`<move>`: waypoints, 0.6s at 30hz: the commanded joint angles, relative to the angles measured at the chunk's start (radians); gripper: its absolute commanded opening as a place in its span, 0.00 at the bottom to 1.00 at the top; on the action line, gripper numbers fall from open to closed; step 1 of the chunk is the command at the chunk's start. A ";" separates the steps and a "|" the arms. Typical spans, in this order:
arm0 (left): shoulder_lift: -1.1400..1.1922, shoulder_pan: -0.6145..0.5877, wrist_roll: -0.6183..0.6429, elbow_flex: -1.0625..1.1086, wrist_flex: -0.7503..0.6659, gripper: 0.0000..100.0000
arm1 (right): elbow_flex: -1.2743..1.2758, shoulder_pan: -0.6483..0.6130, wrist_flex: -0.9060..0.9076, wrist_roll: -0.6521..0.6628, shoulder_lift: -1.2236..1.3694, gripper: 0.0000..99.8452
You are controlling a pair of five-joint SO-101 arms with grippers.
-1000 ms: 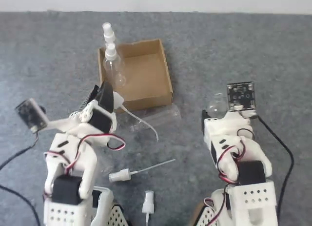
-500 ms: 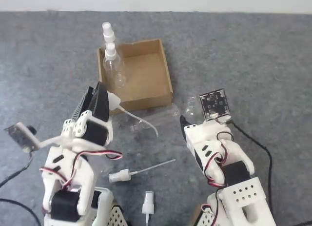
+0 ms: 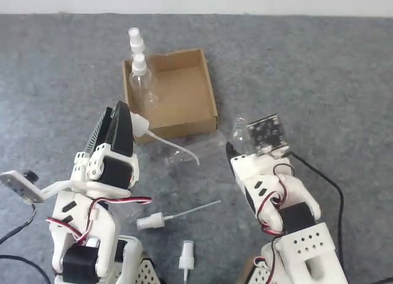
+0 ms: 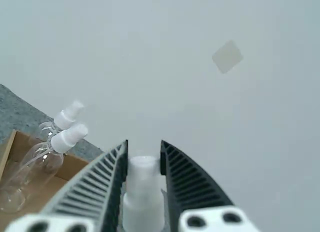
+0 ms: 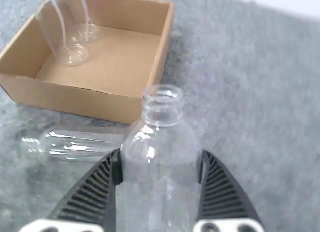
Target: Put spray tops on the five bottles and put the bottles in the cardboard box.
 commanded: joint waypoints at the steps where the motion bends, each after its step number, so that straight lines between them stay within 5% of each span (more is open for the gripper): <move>1: -0.018 -0.006 0.043 -0.007 -0.044 0.01 | -0.006 -0.012 -0.027 0.207 -0.027 0.01; 8: -0.018 -0.009 0.046 -0.007 -0.064 0.01 | 0.043 -0.084 -0.030 0.247 -0.081 0.01; 18: -0.018 -0.106 0.129 -0.005 -0.098 0.01 | 0.272 -0.128 -0.001 0.301 -0.567 0.01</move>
